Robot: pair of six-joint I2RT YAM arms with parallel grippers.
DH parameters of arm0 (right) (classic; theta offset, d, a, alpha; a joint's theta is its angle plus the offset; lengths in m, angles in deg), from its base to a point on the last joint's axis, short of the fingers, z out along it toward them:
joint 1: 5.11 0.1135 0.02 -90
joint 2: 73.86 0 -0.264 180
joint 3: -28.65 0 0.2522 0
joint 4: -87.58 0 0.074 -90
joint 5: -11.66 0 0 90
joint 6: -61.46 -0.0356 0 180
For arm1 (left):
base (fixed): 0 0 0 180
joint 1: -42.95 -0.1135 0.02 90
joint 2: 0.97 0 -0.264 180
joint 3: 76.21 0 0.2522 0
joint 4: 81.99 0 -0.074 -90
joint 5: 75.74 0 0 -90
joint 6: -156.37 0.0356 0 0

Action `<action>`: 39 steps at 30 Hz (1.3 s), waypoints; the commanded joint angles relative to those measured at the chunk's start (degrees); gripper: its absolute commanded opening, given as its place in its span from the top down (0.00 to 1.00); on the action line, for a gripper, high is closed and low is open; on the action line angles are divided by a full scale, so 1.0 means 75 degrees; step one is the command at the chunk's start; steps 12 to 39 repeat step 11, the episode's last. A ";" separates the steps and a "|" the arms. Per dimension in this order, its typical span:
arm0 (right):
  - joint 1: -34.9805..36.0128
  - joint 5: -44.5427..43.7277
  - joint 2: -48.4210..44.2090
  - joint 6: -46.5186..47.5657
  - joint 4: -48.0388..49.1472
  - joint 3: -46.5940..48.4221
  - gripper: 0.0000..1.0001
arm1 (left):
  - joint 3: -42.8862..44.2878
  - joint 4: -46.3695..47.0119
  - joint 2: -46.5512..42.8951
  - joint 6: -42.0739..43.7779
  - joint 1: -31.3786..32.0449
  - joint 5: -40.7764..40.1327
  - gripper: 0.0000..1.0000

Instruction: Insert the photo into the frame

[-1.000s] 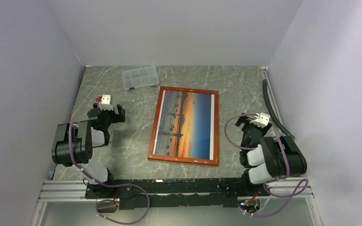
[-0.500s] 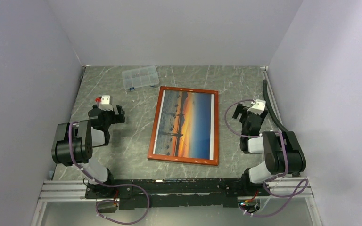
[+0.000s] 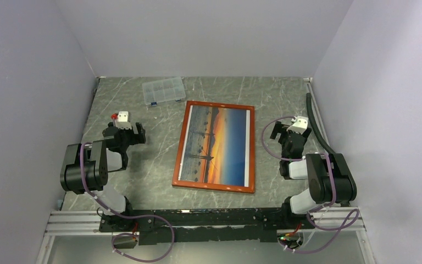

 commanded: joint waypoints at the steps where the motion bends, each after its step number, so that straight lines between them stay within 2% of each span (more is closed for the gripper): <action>1: 0.0011 0.0088 -0.0085 0.0069 0.0196 -0.0003 0.00 | 0.0015 0.0270 -0.0038 -0.0067 0.0028 -0.0086 0.06; 39: 0.0011 0.0125 -0.0063 0.0071 0.0101 0.0062 0.00 | 0.0014 0.0276 -0.0038 -0.0070 0.0032 -0.0089 0.06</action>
